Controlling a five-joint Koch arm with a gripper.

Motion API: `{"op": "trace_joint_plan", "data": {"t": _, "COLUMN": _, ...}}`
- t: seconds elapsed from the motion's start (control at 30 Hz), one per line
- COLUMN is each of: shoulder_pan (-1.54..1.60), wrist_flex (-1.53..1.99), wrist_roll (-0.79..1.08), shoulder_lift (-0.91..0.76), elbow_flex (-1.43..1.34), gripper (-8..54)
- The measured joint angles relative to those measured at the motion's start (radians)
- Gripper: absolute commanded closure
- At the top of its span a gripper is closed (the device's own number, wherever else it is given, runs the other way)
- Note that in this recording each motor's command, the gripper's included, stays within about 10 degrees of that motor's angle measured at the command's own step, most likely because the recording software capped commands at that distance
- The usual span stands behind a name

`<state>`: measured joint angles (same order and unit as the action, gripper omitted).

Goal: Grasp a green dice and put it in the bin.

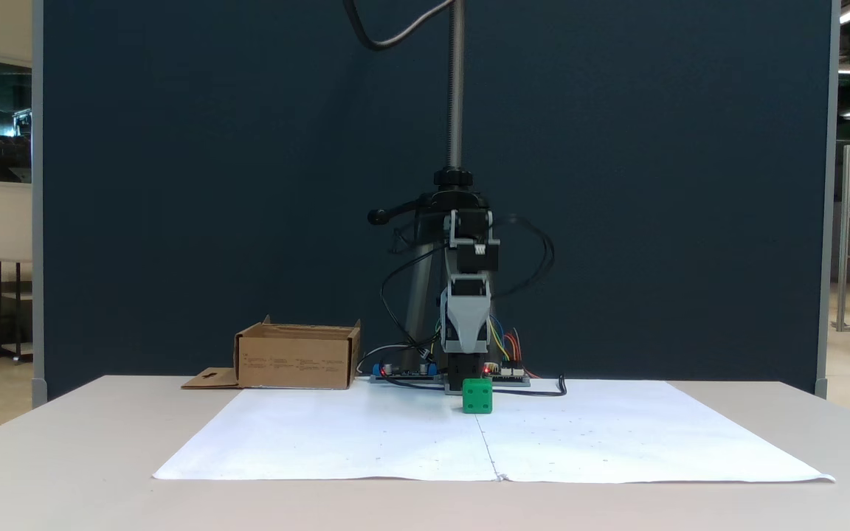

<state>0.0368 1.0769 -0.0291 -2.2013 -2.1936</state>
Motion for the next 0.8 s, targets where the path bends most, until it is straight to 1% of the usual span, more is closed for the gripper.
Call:
{"op": "trace_joint_plan", "data": {"t": 0.27, "shoulder_pan": 0.06, "wrist_flex": -0.077, "wrist_roll": -0.051, "shoulder_lift": 0.029, "elbow_flex": -0.074, "gripper": 0.9}}
{"op": "trace_joint_plan", "data": {"t": 0.57, "shoulder_pan": 0.067, "wrist_flex": -0.084, "wrist_roll": -0.14, "shoulder_lift": 0.069, "elbow_flex": -0.077, "gripper": 1.3}}
{"op": "trace_joint_plan", "data": {"t": 0.8, "shoulder_pan": 0.067, "wrist_flex": -0.129, "wrist_roll": -0.17, "shoulder_lift": 0.121, "elbow_flex": -0.077, "gripper": 1.6}}
